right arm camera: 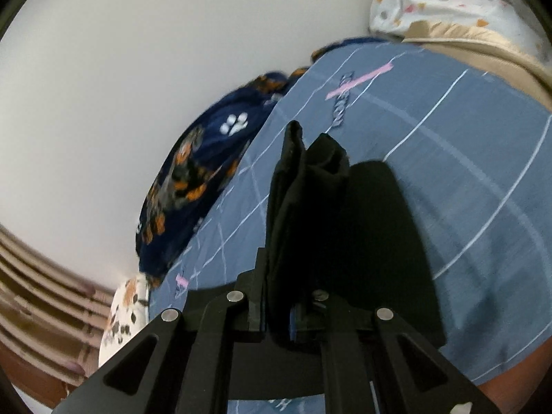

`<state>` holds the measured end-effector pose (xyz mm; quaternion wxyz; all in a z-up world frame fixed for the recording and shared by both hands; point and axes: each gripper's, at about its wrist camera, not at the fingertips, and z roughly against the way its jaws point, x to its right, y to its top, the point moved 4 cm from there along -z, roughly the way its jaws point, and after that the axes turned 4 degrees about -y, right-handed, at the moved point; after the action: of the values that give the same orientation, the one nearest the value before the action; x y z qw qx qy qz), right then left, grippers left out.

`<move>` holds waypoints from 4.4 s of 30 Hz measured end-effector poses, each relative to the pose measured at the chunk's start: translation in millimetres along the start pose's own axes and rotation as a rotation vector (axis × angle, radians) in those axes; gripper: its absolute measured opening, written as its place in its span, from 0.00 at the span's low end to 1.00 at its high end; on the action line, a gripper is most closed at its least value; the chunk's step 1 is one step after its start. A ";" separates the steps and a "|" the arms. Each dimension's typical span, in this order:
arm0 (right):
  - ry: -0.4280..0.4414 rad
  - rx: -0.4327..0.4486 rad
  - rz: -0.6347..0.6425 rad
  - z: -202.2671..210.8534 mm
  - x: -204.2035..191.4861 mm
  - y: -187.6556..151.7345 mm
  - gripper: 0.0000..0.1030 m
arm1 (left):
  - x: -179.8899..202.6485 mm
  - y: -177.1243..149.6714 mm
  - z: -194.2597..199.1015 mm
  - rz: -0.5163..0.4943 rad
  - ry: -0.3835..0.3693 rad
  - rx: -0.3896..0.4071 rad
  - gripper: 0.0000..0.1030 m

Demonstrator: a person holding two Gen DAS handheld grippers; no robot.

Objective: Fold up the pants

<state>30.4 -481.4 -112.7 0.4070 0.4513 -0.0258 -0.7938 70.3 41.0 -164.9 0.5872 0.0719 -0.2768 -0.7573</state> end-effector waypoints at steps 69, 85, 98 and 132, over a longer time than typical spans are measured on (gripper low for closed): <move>0.060 -0.289 0.107 -80.8 -51.1 -113.5 0.59 | 4.3 -6.4 -0.3 -0.056 0.063 -0.012 0.83; 0.201 -0.370 -0.041 -88.3 -48.3 -128.2 0.65 | 4.5 -6.9 -1.6 -0.066 0.069 -0.014 0.84; 0.320 -0.378 -0.197 -72.2 -48.7 -140.5 0.69 | 3.8 -6.5 -1.8 -0.064 0.064 -0.011 0.84; -0.019 0.045 -0.120 0.6 26.3 -67.7 0.21 | -24.3 -0.5 21.0 0.088 -0.016 0.025 0.85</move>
<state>-19.2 -454.0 -158.3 0.3481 0.4536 -0.0203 -0.8202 68.0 70.7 -152.8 0.6167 0.0608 -0.2938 -0.7278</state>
